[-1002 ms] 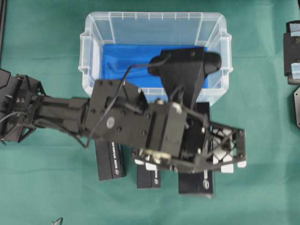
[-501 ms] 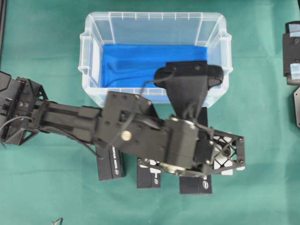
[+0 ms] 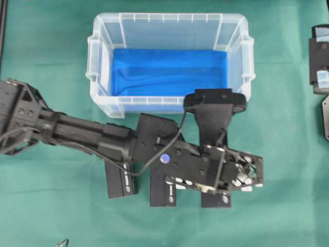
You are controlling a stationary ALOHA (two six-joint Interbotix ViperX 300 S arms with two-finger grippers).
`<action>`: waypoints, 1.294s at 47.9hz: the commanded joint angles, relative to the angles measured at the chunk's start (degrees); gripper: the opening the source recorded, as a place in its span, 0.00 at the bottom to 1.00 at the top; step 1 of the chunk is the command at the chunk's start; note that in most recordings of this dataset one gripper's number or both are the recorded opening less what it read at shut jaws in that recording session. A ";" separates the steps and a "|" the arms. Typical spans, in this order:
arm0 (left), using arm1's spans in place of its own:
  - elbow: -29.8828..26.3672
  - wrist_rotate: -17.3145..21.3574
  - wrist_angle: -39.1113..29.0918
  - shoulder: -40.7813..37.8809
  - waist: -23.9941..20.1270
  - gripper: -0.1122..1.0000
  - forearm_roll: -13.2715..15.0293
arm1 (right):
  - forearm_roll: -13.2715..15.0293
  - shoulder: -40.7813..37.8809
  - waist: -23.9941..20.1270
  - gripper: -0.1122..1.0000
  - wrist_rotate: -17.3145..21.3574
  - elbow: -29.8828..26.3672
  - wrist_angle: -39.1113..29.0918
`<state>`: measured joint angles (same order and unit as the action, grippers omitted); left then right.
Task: Take the box out of the case with the left arm.
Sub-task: 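Carry the box forward onto the table right of the middle box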
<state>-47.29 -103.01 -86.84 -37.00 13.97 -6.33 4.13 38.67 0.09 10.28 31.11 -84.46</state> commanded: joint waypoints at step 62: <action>23.99 -2.20 25.22 5.89 -0.70 0.66 1.58 | 0.09 0.00 0.00 0.10 -0.09 0.97 0.26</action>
<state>-22.24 -105.21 -61.70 -33.31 13.54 -4.75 4.13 38.67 0.18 10.28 32.61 -84.46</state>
